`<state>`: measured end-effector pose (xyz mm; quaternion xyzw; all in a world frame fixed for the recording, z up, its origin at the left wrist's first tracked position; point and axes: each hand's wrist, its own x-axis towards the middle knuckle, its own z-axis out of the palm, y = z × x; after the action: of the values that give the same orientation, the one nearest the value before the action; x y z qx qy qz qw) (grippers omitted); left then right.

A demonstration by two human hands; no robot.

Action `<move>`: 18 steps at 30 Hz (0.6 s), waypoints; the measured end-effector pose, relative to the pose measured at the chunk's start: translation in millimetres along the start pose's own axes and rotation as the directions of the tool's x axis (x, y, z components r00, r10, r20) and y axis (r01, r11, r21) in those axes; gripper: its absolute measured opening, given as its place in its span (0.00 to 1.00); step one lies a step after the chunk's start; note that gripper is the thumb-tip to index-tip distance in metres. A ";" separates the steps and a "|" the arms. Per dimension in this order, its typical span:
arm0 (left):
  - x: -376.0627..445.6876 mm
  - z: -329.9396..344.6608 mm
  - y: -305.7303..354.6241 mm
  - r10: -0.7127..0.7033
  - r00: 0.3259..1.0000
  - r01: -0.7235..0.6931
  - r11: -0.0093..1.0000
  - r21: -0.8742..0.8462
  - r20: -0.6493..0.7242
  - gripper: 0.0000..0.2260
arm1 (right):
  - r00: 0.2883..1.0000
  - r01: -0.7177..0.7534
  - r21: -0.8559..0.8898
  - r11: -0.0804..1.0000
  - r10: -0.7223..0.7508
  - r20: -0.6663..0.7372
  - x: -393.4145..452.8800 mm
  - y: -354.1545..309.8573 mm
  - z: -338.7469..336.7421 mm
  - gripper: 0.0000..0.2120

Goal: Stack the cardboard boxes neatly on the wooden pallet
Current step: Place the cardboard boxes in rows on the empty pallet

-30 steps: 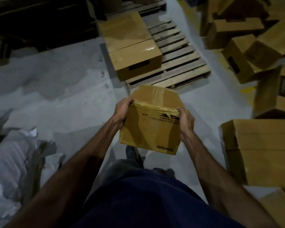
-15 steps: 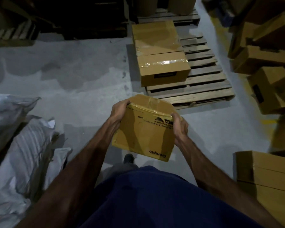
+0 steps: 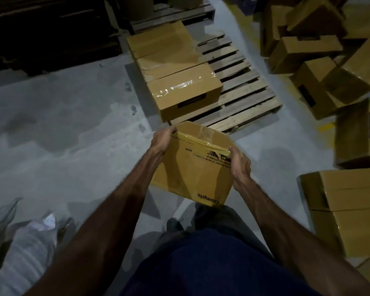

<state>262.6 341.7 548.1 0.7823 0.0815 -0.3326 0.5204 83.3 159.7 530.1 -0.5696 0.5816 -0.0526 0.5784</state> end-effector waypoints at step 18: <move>220.8 100.2 134.7 -0.120 0.985 0.101 0.984 0.146 0.127 0.07 | 0.987 -0.161 0.016 0.987 0.161 -0.018 219.3 -73.8 50.7 0.40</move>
<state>451.8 146.4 493.0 0.7866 0.0661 -0.4179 0.4497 234.6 5.9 432.4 -0.5161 0.6310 -0.0153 0.5790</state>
